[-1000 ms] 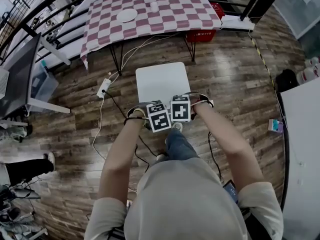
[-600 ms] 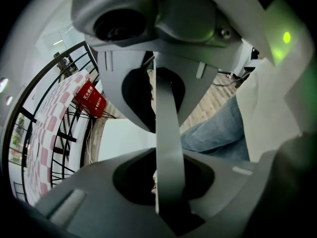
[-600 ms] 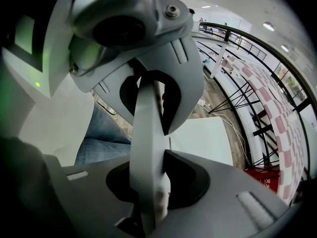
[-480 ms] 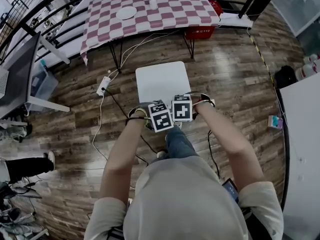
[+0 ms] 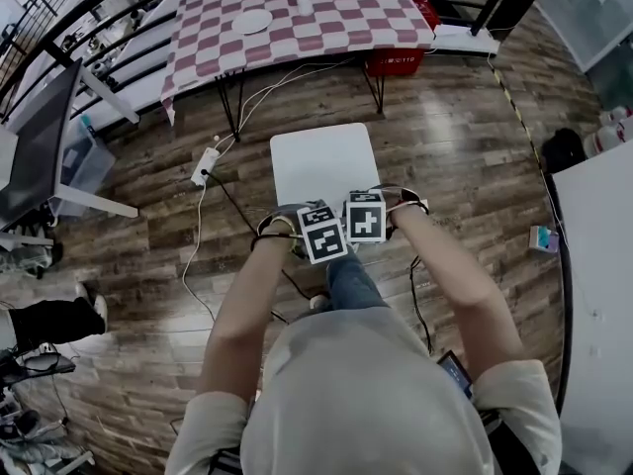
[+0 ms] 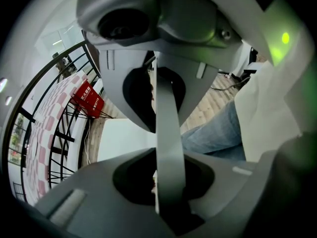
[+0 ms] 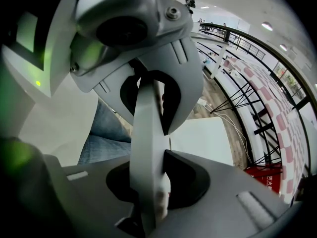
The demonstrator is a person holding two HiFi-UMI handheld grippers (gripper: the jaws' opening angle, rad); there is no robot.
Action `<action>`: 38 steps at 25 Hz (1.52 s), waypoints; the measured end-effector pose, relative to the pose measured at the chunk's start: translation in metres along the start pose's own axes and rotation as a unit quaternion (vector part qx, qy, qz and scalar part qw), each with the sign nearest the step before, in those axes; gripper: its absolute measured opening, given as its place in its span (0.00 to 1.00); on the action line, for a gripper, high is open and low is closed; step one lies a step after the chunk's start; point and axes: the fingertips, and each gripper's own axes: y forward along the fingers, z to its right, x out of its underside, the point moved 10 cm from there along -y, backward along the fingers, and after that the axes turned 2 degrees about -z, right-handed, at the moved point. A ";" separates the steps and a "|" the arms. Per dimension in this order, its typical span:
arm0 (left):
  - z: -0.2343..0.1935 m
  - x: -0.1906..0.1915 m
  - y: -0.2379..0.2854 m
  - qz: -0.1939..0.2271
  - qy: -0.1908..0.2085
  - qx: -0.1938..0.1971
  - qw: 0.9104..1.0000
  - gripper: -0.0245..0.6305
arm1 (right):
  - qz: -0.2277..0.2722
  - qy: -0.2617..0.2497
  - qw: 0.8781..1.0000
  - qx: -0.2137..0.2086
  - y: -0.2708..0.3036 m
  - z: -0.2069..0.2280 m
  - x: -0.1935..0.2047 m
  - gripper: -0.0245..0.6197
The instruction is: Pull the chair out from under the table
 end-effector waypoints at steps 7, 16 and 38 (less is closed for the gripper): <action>0.018 -0.002 -0.001 0.000 -0.002 0.000 1.000 0.16 | 0.000 -0.001 1.000 0.001 0.000 -0.019 0.001 0.16; 0.041 -0.002 -0.002 0.001 -0.002 0.003 1.000 0.16 | 0.002 0.002 1.000 -0.002 0.001 -0.042 0.001 0.16; 0.092 -0.002 -0.005 0.003 -0.004 0.011 1.000 0.16 | 0.011 0.012 1.000 -0.001 0.005 -0.094 0.001 0.16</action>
